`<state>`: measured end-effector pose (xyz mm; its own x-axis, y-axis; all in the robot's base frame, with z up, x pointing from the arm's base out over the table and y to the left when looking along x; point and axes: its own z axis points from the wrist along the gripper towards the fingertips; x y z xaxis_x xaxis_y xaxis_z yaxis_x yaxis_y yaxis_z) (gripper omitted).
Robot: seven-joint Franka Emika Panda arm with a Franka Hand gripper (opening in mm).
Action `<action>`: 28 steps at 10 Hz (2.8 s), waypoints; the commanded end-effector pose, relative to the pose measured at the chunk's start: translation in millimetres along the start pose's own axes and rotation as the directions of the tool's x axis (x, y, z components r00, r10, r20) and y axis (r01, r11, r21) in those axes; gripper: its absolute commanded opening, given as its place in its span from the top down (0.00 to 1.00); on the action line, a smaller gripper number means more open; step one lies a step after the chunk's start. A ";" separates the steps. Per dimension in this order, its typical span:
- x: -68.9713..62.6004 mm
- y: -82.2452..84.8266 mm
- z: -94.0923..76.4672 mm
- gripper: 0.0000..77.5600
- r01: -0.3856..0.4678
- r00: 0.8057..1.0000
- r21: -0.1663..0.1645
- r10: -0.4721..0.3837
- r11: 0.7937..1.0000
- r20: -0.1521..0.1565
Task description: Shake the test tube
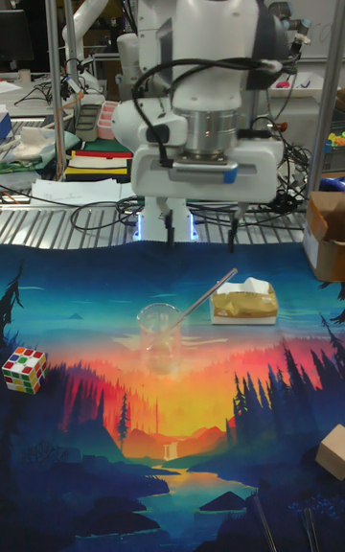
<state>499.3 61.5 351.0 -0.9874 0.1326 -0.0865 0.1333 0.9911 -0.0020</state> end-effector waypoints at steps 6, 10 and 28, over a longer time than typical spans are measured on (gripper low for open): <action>-19.7 58.1 -9.2 0.01 -0.173 0.985 0.053 0.174 0.984 -0.018; -23.6 59.8 0.8 0.01 -0.222 0.971 0.077 0.228 0.972 -0.072; -32.5 60.4 36.6 0.01 -0.404 0.902 0.365 0.433 0.839 0.004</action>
<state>540.8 116.5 316.4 -0.8345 0.5460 -0.0745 0.5377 0.7772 -0.3270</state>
